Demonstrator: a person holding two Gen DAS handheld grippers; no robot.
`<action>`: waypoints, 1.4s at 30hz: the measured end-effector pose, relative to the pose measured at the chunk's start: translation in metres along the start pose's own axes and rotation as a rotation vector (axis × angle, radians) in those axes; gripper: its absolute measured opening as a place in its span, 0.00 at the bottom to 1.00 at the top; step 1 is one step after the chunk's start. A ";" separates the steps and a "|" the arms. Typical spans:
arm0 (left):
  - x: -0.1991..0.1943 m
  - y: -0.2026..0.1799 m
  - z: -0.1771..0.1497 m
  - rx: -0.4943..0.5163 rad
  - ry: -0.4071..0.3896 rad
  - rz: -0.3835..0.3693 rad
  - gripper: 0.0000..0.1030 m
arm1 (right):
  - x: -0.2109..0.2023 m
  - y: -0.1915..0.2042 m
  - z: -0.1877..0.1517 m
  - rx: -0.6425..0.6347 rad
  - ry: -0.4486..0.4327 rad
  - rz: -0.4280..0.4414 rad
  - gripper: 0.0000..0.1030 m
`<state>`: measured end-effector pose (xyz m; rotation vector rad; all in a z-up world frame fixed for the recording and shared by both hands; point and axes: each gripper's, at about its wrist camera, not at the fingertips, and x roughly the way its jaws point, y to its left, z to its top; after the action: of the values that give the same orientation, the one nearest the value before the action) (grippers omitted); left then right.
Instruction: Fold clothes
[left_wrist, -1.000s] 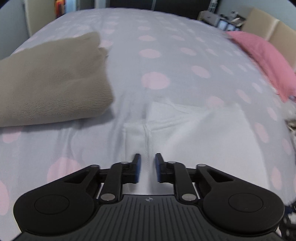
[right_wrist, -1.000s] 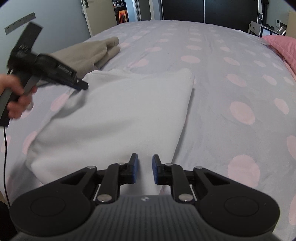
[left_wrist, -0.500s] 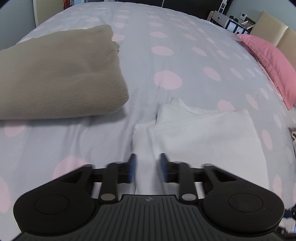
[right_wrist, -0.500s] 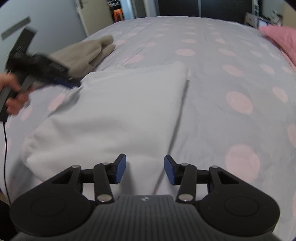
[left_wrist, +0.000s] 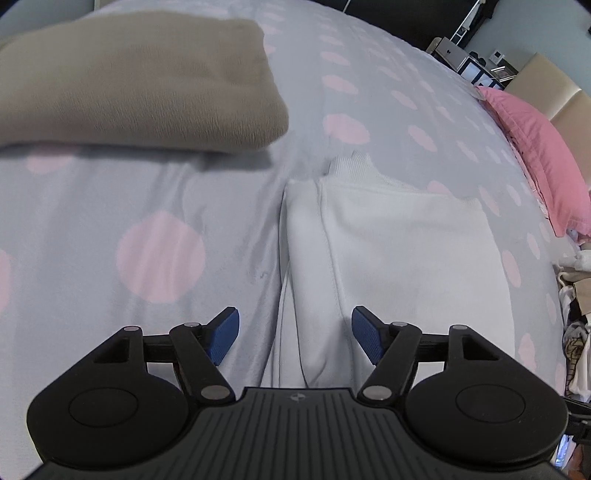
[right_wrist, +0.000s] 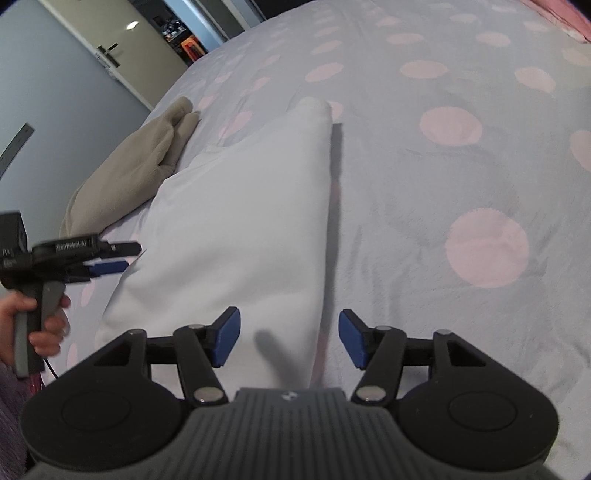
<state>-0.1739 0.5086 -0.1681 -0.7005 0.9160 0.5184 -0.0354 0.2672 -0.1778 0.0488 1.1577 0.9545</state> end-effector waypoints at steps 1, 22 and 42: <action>0.005 0.001 0.000 -0.007 0.006 -0.010 0.64 | 0.003 -0.003 0.004 0.017 0.003 0.008 0.61; 0.045 0.022 0.024 -0.066 -0.073 -0.179 0.43 | 0.092 -0.037 0.080 0.158 0.040 0.183 0.50; -0.034 -0.007 0.023 -0.016 -0.253 -0.093 0.17 | 0.024 0.045 0.107 -0.056 -0.096 0.265 0.23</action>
<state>-0.1744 0.5170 -0.1270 -0.6713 0.6403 0.5186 0.0228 0.3560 -0.1261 0.2051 1.0519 1.2049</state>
